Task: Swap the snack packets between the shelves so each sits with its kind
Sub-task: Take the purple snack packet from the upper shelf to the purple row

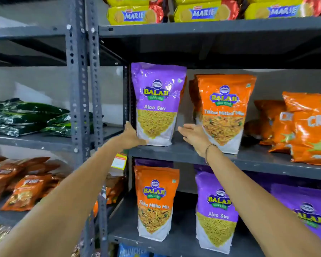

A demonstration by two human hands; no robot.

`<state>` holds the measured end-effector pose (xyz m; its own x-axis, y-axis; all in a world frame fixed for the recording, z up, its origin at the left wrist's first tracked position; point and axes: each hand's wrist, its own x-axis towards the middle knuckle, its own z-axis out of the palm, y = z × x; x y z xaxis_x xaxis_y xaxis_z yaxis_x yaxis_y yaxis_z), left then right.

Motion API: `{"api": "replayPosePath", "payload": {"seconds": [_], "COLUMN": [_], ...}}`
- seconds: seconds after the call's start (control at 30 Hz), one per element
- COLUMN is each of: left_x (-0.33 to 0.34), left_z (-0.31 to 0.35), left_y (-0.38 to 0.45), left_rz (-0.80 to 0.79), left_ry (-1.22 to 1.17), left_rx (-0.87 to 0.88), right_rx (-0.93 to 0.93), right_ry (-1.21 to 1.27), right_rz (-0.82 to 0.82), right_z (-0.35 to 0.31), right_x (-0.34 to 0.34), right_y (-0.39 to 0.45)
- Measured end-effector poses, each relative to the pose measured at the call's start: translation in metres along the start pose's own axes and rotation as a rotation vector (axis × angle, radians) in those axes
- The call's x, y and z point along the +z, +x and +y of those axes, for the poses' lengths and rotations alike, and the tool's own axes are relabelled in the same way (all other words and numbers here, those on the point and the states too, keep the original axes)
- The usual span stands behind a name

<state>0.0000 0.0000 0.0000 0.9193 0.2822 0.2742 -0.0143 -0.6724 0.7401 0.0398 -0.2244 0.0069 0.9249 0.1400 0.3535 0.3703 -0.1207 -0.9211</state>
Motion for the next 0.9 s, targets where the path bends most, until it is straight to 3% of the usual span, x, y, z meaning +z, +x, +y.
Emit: {"api": "replayPosePath", "payload": {"seconds": [0.23,0.47,0.73,0.9], "left_x": [-0.006,-0.007,-0.029,-0.024], "left_z": [0.005,0.003,0.015,0.018], "left_y": [0.019,0.011,-0.060,-0.106], "left_rz": [-0.102,0.106,0.098,-0.031], "left_ry": [-0.191,-0.271,-0.400,-0.506], "left_rx": [-0.016,0.096,0.238,0.261], "right_rx": [-0.081,-0.167,-0.206,-0.208], "right_ry": [-0.074,-0.046,0.075,0.127], "right_rz": [-0.147,-0.038,-0.021,-0.029], "right_z": [0.002,0.003,-0.011,-0.006], "right_x": [0.020,0.035,0.017,-0.004], "right_y": [0.023,0.019,-0.042,-0.095]}}
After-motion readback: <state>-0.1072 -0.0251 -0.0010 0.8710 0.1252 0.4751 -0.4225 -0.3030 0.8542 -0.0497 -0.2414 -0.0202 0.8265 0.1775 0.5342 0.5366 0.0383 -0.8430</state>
